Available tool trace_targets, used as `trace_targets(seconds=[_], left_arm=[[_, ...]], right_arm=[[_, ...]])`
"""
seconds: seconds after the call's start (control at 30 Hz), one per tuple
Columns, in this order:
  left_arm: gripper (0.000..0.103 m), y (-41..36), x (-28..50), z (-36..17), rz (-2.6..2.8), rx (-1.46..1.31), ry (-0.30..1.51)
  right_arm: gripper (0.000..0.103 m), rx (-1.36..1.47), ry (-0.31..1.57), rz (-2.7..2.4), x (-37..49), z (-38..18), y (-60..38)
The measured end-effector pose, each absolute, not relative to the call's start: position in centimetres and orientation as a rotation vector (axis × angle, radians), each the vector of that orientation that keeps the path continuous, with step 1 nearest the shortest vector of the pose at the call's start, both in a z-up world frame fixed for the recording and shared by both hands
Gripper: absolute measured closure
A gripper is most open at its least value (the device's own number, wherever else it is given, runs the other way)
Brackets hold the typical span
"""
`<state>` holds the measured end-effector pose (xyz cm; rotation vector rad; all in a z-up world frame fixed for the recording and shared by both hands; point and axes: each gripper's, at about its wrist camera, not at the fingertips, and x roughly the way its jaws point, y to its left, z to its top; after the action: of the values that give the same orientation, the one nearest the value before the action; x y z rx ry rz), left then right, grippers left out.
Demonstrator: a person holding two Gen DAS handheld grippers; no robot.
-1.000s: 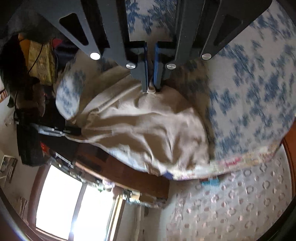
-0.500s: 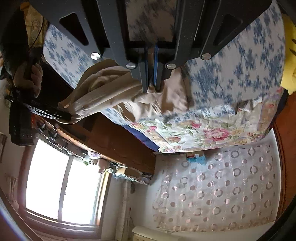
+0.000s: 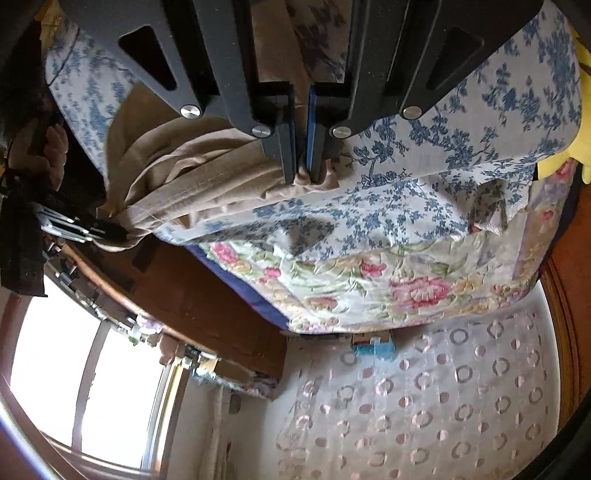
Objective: Fold small clothes
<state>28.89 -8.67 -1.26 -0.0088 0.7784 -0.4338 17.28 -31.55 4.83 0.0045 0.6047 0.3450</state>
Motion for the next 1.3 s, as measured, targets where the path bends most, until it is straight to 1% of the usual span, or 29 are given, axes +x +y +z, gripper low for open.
trace_targets(seconds=[0.17,0.2,0.23,0.27,0.3,0.33,0.37,0.4,0.43,0.5,0.57,0.6,0.63,0.87,1.1,1.13,1.17,1.2,1.23,1.3], left_arm=[[0.098,-8.8,30.2,-3.2,-0.418,-0.001,0.823],[0.097,-8.9,30.1,-3.2,-0.419,-0.006,0.824],[0.094,-8.7,30.1,-3.3,-0.415,-0.011,0.828],[0.094,-8.6,30.0,-3.3,-0.414,-0.012,0.827],[0.089,-8.4,29.9,-3.2,-0.413,-0.01,0.824],[0.079,-8.2,29.7,-3.1,-0.413,-0.004,0.821],[0.074,-8.0,29.6,-3.0,-0.414,-0.004,0.815],[0.065,-7.7,29.5,-3.0,-0.416,-0.007,0.807],[0.061,-7.4,29.1,-3.0,-0.414,-0.004,0.803],[0.06,-7.0,28.7,-3.2,-0.418,0.007,0.816],[0.052,-6.7,28.1,-3.7,-0.431,0.009,0.832],[0.044,-6.6,27.9,-4.0,-0.435,0.009,0.837],[0.041,-6.6,27.6,-4.3,-0.442,0.012,0.845],[0.039,-7.7,27.6,-5.3,-0.438,0.047,0.869],[0.039,-9.1,29.7,-5.4,-0.442,0.077,0.864],[0.039,-9.2,30.2,-5.4,-0.444,0.075,0.864],[0.039,-9.3,30.6,-5.4,-0.44,0.078,0.863],[0.039,-9.3,31.0,-5.5,-0.434,0.08,0.862],[0.039,-9.3,31.4,-5.5,-0.432,0.077,0.861],[0.039,-9.2,32.2,-5.7,-0.425,0.063,0.87]], right_arm=[[0.096,-0.026,0.659,0.335,19.6,4.4,-31.1],[0.092,-0.052,0.661,0.33,19.7,4.5,-30.8],[0.09,-0.079,0.651,0.315,19.5,4.8,-30.5],[0.082,-0.094,0.643,0.305,19.2,5.1,-30.4],[0.07,-0.103,0.635,0.298,18.7,5.3,-30.4],[0.065,-0.107,0.628,0.293,18.3,5.6,-30.5],[0.06,-0.11,0.619,0.29,17.9,5.9,-30.6],[0.06,-0.111,0.61,0.29,17.5,6.0,-30.9],[0.06,-0.107,0.604,0.295,17.1,6.0,-31.2],[0.059,-0.091,0.603,0.328,16.0,6.1,-31.8],[0.059,-0.107,0.614,0.331,14.9,5.7,-32.0],[0.059,-0.12,0.63,0.332,14.5,5.4,-32.0],[0.059,-0.131,0.651,0.338,14.5,4.9,-31.9],[0.059,-0.203,0.707,0.359,14.0,4.7,-29.9],[0.059,-0.268,0.715,0.315,16.9,5.2,-29.6],[0.059,-0.28,0.705,0.313,17.2,5.3,-29.5],[0.069,-0.287,0.699,0.316,17.7,5.5,-29.5],[0.088,-0.292,0.694,0.322,18.0,5.6,-29.4],[0.097,-0.293,0.69,0.327,18.4,5.6,-29.4],[0.099,-0.286,0.674,0.333,19.1,5.9,-29.5]])
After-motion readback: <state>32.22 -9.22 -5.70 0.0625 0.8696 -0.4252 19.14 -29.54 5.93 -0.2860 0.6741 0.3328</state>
